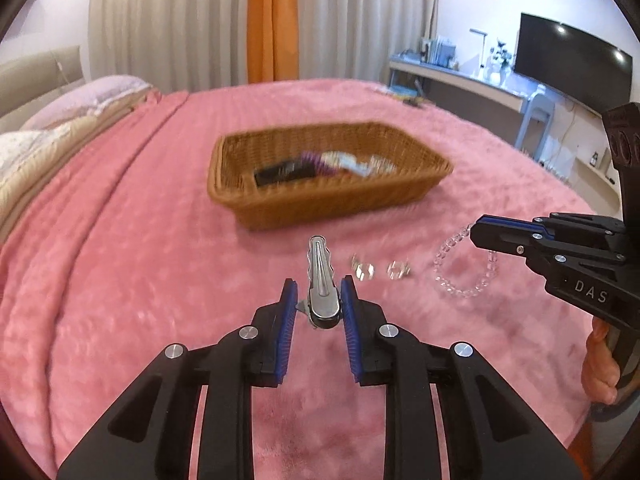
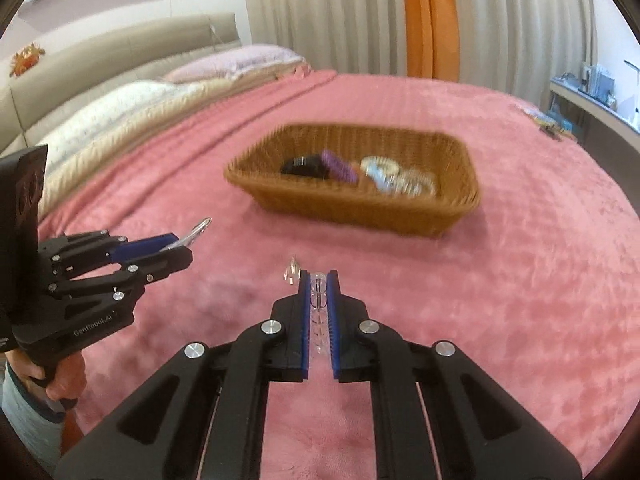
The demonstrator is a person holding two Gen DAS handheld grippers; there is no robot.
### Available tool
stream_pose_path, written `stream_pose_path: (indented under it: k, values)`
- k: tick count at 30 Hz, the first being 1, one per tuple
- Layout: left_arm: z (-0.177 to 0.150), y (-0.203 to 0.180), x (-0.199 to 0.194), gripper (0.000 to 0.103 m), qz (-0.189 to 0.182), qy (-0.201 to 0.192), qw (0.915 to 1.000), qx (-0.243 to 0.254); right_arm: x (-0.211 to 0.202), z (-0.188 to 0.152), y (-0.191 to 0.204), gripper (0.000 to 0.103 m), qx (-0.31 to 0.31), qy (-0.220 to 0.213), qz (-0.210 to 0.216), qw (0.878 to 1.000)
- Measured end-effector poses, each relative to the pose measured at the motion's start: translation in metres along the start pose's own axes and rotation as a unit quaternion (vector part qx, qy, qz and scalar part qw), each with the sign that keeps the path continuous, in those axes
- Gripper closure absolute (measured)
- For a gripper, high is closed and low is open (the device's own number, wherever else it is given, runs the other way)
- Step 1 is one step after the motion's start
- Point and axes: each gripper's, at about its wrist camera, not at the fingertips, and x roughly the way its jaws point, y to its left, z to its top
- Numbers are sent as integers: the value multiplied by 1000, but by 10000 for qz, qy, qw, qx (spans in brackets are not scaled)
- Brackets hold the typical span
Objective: Organize jewelry
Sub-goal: 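Lift the silver clip and clear bracelet and carry both over the basket, then open both tools to drop the silver clip and clear bracelet into the basket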
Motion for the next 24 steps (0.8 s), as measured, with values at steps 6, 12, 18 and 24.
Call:
stream_pose_path:
  k: [6,12,18,24]
  values:
    - [40,0,-20,82,-111,-444,9989,-54,-30,40,-6,97,-4,-438,-229,9988]
    - [88,-5,-8,82,-249,-711,9971,-125,-25,98,-23,97,86,-764,-501,9958]
    - [114,0,50,82,-436,-595,9966,-368,23,129,-36,97,203,-692,-493,9962]
    - [115,14,110,82,-544,-389,9957,-645,78,126,-55,97,465,-406,-376,9974]
